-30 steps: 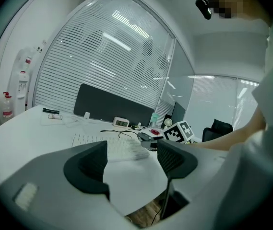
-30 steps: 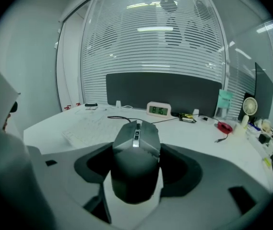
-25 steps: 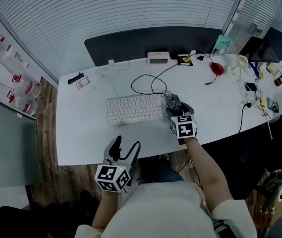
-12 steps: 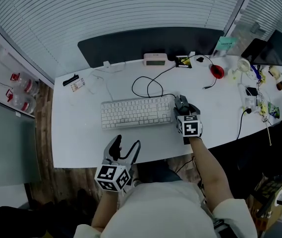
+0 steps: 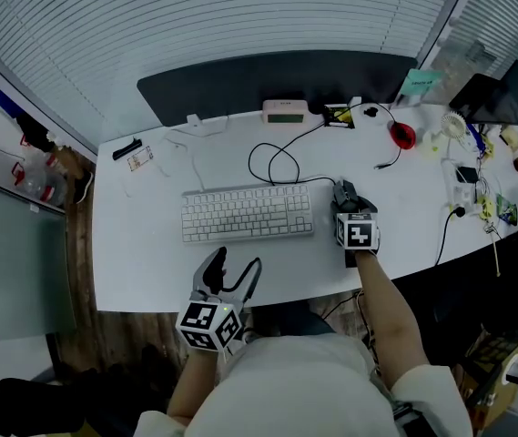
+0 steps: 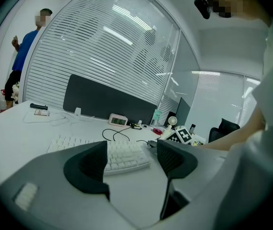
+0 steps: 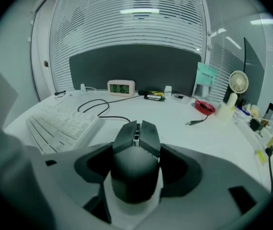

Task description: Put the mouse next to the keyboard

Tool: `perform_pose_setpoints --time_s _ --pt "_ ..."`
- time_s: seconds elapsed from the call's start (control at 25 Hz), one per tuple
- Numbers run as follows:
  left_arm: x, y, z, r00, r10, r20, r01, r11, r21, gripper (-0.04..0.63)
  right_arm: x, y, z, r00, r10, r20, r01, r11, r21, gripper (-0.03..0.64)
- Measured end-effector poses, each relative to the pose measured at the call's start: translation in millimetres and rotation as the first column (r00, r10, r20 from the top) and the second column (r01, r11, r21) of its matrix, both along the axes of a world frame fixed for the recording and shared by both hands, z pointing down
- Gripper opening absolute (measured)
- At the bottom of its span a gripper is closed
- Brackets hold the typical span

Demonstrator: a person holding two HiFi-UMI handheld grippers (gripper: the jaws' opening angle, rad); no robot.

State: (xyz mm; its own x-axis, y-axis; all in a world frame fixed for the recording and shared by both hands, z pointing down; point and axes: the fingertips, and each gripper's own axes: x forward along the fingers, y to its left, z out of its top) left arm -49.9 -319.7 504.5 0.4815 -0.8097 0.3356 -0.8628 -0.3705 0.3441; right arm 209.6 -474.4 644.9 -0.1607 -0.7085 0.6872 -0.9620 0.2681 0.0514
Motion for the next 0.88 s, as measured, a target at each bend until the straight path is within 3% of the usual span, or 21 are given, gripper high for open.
perform_pose_setpoints --time_s 0.32,0.68,0.88 --pt "9 -9 2 1.000 0.022 0.002 -0.022 1.000 -0.008 0.314 23 0 17 0.998 0.061 0.016 -0.060 0.997 -0.056 0.293" --pt "5 -7 3 1.000 0.022 0.005 -0.022 1.000 -0.004 0.314 26 -2 18 0.995 0.088 0.049 -0.085 0.995 -0.057 0.303" --pt "1 -2 -1 1.000 0.021 0.009 -0.021 1.000 -0.001 0.314 22 -1 1 0.994 0.093 0.057 -0.093 0.996 0.004 0.342"
